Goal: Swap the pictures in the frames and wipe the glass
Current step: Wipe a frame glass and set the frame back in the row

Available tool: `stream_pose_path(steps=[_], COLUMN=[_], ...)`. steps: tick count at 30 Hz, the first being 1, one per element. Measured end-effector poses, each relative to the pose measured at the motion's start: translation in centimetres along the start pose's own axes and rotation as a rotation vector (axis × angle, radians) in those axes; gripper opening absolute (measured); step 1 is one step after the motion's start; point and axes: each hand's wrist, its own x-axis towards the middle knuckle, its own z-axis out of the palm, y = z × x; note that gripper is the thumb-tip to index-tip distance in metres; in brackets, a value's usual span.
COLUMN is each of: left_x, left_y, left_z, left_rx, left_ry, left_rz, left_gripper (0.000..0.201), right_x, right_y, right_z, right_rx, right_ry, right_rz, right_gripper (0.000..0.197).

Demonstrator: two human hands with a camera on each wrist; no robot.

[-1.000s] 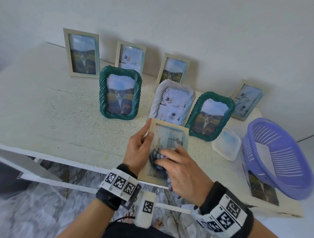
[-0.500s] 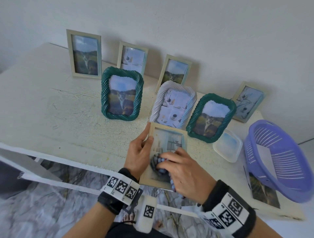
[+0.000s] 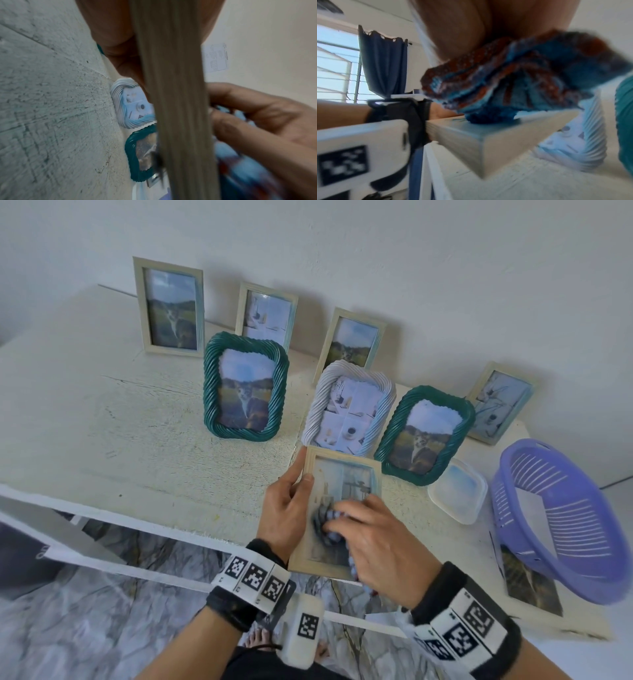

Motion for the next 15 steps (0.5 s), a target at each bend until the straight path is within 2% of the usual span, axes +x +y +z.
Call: stream_pose_path(steps=[2,4,6,10,12,13,15], left_x=[0.0,0.0,0.1,0.0,0.2,0.3,0.5], left_y=[0.3,0.5,0.7,1.1,1.0,1.1,1.3], left_z=[0.3,0.3,0.3,0.2,-0.1,-0.2,-0.4], left_rx=[-0.017,-0.027,-0.03,-0.015,-0.02,-0.017,-0.022], left_ry=[-0.004,0.006,0.013,0.032,0.054,0.059,0.054], left_rz=[-0.011,-0.024,-0.022,-0.033,-0.06,-0.069,-0.067], left_gripper=[0.04,0.039,0.041,0.043,0.042,0.042,0.042], right_x=[0.6,1.2,1.3,0.5,0.1,-0.1,-0.4], right_y=[0.9,0.6,-0.5,-3.0,-3.9,-4.3,-4.6], right_z=[0.5,0.8,0.9,-0.2,-0.7,-0.8,-1.0], right_rx=[-0.006,-0.052,-0.074,-0.046,-0.071,-0.07,-0.057], right_ry=[0.0,-0.06,-0.082,0.095,0.123,0.125,0.122], right_rz=[0.14,0.191,0.157,0.036,-0.013,-0.023,-0.026], right_gripper=[0.033,0.039,0.04,0.022,0.019,0.019,0.033])
